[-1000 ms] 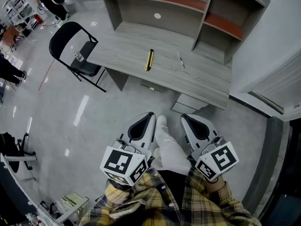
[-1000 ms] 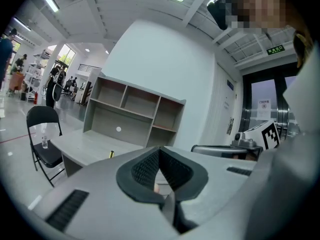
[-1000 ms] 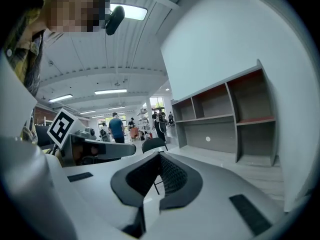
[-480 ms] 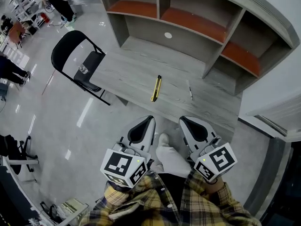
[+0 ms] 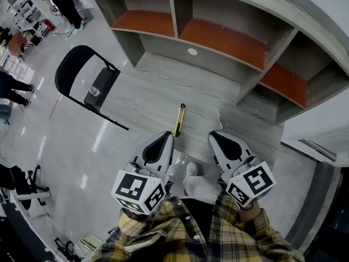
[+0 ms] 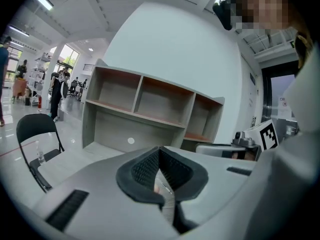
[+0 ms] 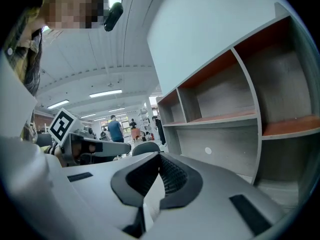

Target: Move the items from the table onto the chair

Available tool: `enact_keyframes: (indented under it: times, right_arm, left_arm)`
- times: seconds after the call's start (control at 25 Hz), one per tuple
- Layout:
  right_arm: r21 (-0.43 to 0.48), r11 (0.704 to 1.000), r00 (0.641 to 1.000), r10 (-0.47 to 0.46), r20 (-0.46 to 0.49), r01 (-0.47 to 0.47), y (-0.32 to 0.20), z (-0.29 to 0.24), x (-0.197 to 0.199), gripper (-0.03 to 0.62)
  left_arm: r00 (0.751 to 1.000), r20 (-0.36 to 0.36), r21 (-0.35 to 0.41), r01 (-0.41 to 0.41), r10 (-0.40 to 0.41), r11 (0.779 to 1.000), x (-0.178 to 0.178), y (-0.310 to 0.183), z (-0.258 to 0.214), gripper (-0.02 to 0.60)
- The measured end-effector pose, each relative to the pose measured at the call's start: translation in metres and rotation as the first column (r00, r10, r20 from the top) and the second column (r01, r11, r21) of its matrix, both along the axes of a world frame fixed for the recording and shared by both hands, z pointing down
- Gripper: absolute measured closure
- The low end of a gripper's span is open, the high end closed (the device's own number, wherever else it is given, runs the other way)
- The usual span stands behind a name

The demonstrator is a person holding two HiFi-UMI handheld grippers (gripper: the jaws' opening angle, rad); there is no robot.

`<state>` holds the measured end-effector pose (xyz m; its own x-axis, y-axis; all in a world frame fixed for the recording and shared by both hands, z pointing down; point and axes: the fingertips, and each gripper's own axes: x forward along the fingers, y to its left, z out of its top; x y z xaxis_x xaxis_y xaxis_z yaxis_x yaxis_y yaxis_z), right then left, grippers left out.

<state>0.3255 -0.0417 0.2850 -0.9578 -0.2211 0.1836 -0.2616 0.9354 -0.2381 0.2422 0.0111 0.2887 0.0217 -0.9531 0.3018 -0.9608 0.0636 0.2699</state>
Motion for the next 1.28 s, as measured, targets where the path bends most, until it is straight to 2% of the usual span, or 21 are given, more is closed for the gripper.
enact_keyframes:
  times: [0.24,0.6,0.76,0.92,1.12,1.28]
  right_arm:
    - [-0.016,0.999,0.999,0.032,-0.028,-0.033,-0.020,0.010,-0.020,0.576]
    - [-0.009,0.979,0.978,0.202,-0.047,-0.203,-0.045,0.016,-0.081,0.577]
    - [-0.007,0.955,0.954,0.295,-0.058,-0.296,-0.051,0.015,-0.122,0.577]
    - [-0.002,0.923,0.920,0.384,-0.079,-0.385,-0.053,0.019,-0.154,0.577]
    - [-0.021,0.874,0.870,0.481,-0.108,-0.486,-0.049,0.030,-0.165,0.577]
    - [-0.036,0.842,0.837,0.528,-0.142,-0.538,-0.046,0.039,-0.155,0.577]
  left_arm:
    - [0.999,-0.019,-0.012,-0.028,0.028,1.000,-0.024,-0.024,0.009,0.578]
    - [0.982,-0.020,0.000,-0.189,0.189,0.982,-0.093,-0.065,0.015,0.578]
    - [0.959,-0.012,-0.007,-0.282,0.282,0.959,-0.138,-0.084,0.014,0.578]
    - [0.928,-0.012,-0.022,-0.373,0.373,0.928,-0.172,-0.096,0.018,0.578]
    - [0.886,-0.030,-0.058,-0.464,0.463,0.884,-0.182,-0.101,0.032,0.578]
    - [0.861,-0.057,-0.101,-0.508,0.505,0.855,-0.170,-0.104,0.048,0.578]
